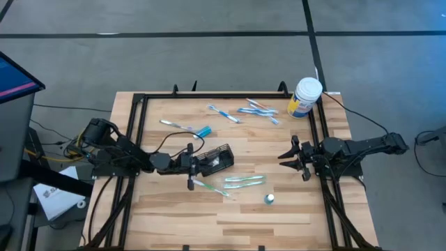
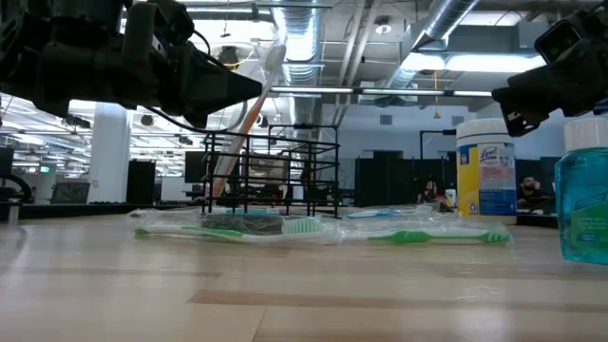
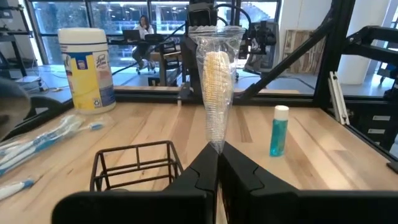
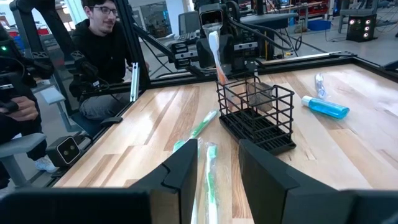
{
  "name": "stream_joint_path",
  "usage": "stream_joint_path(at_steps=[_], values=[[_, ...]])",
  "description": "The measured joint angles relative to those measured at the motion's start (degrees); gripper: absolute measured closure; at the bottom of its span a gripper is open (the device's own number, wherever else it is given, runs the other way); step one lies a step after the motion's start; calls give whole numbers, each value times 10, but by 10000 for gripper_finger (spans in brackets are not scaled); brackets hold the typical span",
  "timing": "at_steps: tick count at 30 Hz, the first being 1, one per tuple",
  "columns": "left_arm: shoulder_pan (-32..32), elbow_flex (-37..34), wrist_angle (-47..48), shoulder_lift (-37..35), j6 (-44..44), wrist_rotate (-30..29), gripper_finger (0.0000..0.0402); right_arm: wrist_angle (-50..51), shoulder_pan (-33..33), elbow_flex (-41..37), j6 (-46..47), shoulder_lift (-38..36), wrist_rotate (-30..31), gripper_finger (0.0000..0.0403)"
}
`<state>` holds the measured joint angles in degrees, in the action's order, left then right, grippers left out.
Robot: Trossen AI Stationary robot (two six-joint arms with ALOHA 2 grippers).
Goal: Pick & Place toothbrushing station
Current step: Put the orange toothbrush into the wire organizer, then put the green toothbrush into the wire organizer
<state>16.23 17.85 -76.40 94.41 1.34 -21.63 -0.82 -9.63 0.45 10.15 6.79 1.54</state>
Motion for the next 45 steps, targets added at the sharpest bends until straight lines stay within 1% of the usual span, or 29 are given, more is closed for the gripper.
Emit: stream_joint_path(at_steps=[10, 13, 16, 23, 27, 31, 39, 42, 45], values=[[0, 0, 6, 0, 0, 0, 398, 1, 0, 0, 0, 0, 0, 294], [-2, 0, 6, 0, 0, 0, 391, 1, 0, 0, 0, 0, 0, 294], [-2, 0, 5, 0, -9, 0, 374, 1, 0, 0, 0, 0, 0, 294], [-2, 0, 6, -1, -11, 0, 318, 2, 0, 0, 0, 0, 0, 294], [-2, 0, 5, -3, -12, 0, 302, 2, 0, 0, 0, 0, 0, 294], [-2, 0, 4, -16, -27, 2, 300, 2, 0, 0, 0, 0, 0, 294], [-1, 0, 4, -69, -28, 9, 301, 2, 0, 0, 0, 0, 0, 294], [-1, 0, 10, -90, -24, 26, 302, 2, 0, 0, 0, 0, 0, 294], [0, 0, 16, -109, 3, 30, 302, 2, 0, 0, 0, 0, 0, 294]])
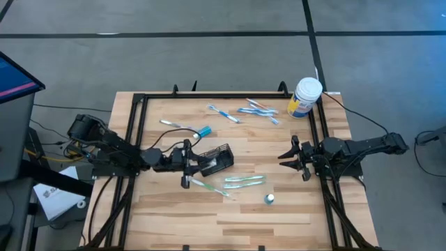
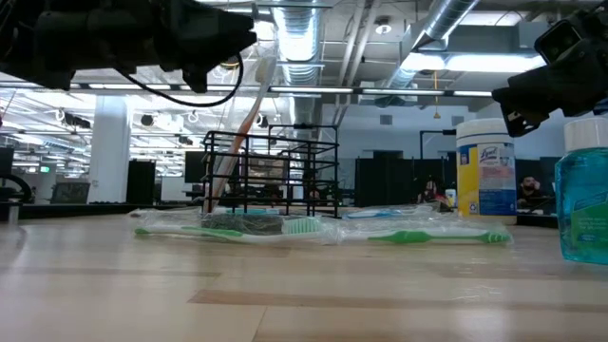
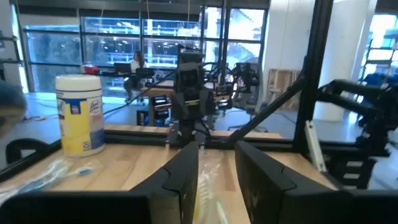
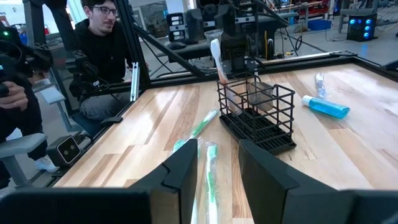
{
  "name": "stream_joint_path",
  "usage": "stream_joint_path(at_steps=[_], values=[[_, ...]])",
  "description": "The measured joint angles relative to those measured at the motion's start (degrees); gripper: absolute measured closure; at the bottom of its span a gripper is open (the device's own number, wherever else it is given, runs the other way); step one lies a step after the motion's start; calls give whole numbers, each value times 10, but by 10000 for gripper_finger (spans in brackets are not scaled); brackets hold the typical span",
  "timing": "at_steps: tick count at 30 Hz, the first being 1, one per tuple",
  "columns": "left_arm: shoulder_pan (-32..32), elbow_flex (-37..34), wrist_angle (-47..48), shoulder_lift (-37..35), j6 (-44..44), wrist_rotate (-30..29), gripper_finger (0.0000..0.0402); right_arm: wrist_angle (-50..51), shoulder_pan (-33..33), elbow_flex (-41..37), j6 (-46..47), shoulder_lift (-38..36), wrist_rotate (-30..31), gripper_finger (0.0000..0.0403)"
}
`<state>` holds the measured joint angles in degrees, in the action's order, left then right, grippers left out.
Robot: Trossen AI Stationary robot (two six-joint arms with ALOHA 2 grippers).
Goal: Pick & Place toothbrushing station
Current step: Put the green toothbrush into the wire organizer
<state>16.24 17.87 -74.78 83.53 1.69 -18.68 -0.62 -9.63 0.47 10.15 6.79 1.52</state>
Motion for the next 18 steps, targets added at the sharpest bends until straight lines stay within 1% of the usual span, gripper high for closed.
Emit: stream_joint_path(at_steps=[3, 9, 13, 18], values=[[11, 0, 21, -19, 5, -1, 302, 0, 0, 0, 0, 0, 0, 294], [51, 0, 98, -53, 5, -3, 306, 0, 0, 0, 0, 0, 0, 294], [77, 0, 105, -61, 2, -36, 321, 0, 0, 0, 27, 0, 0, 294], [82, 0, 106, -63, -2, -41, 341, 2, -1, 0, 49, 0, -2, 294]])
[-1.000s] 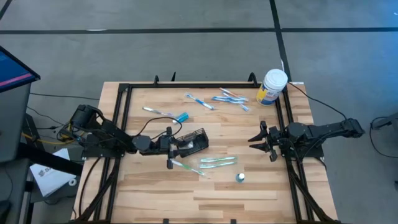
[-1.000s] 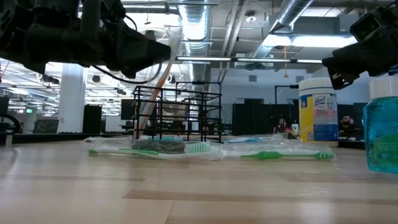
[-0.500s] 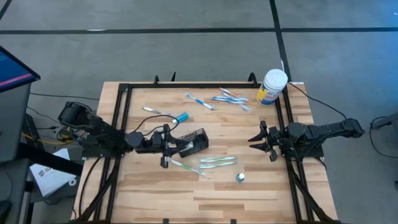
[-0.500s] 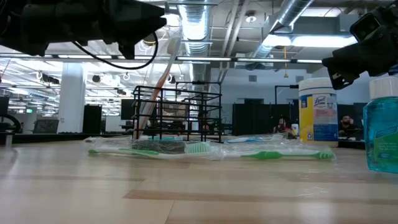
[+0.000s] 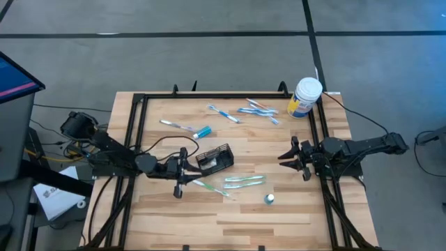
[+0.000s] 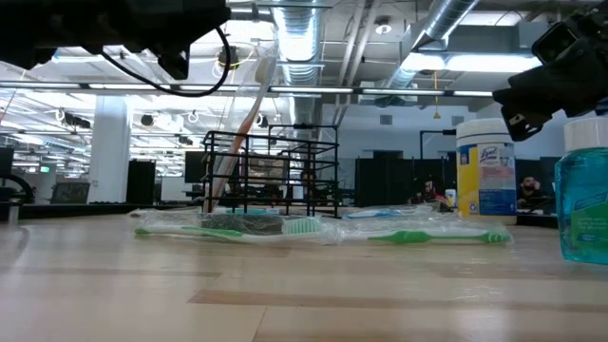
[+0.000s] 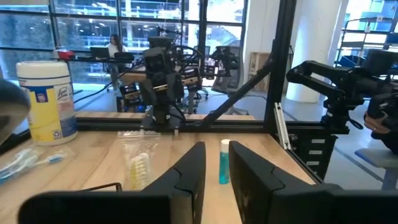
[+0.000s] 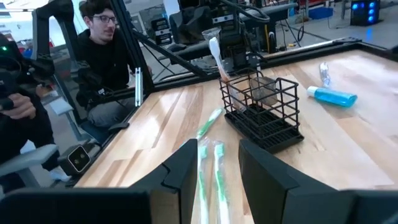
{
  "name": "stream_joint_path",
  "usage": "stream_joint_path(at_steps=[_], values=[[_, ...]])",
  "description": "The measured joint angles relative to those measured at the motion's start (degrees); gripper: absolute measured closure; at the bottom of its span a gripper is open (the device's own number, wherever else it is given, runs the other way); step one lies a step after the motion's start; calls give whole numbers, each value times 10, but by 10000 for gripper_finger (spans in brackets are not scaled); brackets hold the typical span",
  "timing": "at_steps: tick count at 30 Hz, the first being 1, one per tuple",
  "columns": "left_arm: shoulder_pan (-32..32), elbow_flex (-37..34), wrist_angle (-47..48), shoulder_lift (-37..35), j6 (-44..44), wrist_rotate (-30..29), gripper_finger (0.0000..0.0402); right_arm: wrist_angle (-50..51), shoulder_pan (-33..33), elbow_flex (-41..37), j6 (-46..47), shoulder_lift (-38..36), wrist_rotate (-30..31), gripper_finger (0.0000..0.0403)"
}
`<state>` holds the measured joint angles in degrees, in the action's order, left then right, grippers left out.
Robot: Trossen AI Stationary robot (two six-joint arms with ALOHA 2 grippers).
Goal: Pick & Place toothbrushing station
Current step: Put the green toothbrush into the wire organizer
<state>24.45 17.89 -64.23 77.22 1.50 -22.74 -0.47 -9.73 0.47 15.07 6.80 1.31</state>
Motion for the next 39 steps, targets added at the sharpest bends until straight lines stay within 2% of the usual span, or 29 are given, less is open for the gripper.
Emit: stream_joint_path(at_steps=[4, 7, 18, 26, 30, 39], values=[[0, 0, 0, -2, 0, 0, 348, -1, -10, 1, 8, 25, -9, 294], [0, 0, -1, -2, 0, -1, 348, -3, -16, 14, 15, 73, -11, 297], [0, 0, -1, -2, 6, -2, 345, -86, -18, 90, -7, 337, -11, 330], [0, 0, -1, -2, 7, 1, 345, -90, -22, 189, -53, 531, -29, 332], [0, 0, -1, -2, 7, 1, 346, -90, -32, 243, -79, 606, -59, 332], [4, 0, -1, -1, 7, 1, 348, -86, -45, 322, -112, 744, -60, 332]])
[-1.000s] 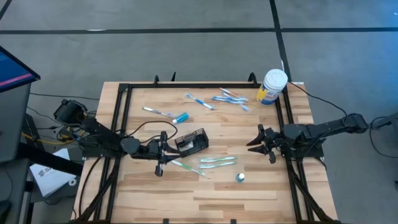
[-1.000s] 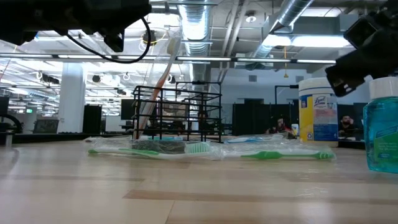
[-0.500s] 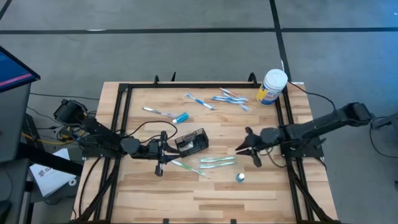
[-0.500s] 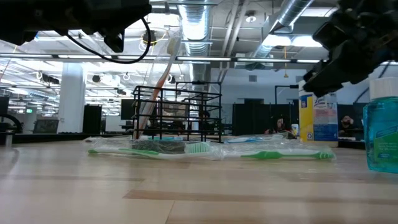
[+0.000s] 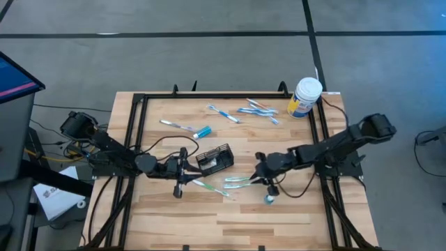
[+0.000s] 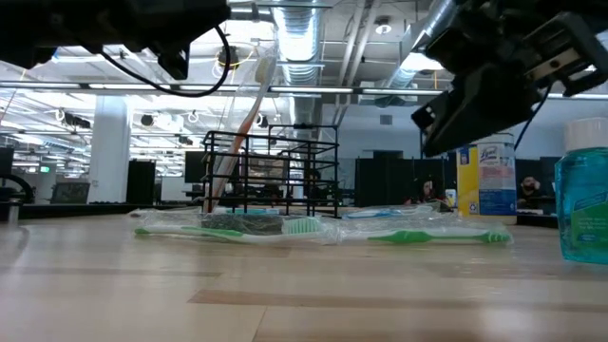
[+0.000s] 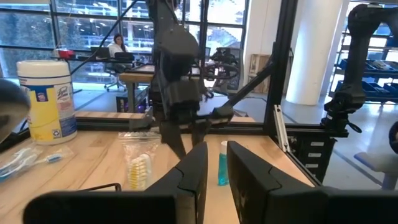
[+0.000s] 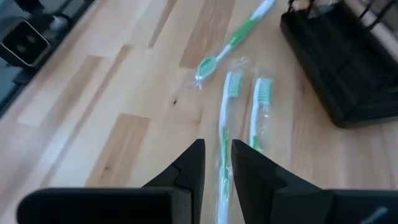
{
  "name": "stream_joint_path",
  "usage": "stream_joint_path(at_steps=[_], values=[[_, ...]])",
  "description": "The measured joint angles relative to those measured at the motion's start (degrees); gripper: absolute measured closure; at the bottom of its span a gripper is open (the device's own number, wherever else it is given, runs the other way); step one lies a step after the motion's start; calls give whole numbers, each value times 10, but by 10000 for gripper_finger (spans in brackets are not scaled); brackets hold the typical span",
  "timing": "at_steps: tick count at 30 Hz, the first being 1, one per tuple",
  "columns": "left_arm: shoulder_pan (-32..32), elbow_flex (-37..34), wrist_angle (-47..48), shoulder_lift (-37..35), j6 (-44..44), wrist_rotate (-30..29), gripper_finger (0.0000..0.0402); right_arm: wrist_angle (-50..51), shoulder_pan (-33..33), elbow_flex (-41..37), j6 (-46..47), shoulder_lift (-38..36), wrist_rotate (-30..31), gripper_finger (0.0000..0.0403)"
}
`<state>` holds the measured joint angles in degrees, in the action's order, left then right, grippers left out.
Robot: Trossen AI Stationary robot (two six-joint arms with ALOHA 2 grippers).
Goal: Pick & Place toothbrushing station
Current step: Put the green toothbrush into the wire organizer
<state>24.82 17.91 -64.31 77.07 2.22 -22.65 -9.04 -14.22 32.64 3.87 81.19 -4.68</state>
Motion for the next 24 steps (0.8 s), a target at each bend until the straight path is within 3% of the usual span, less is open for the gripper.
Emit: stream_joint_path(at_steps=[10, 24], values=[[0, 0, 0, 0, 0, 0, 348, 2, 1, 77, -34, 121, -1, 332], [0, 0, 0, 0, 0, 4, 348, 122, 1, 167, -75, 175, 2, 332]])
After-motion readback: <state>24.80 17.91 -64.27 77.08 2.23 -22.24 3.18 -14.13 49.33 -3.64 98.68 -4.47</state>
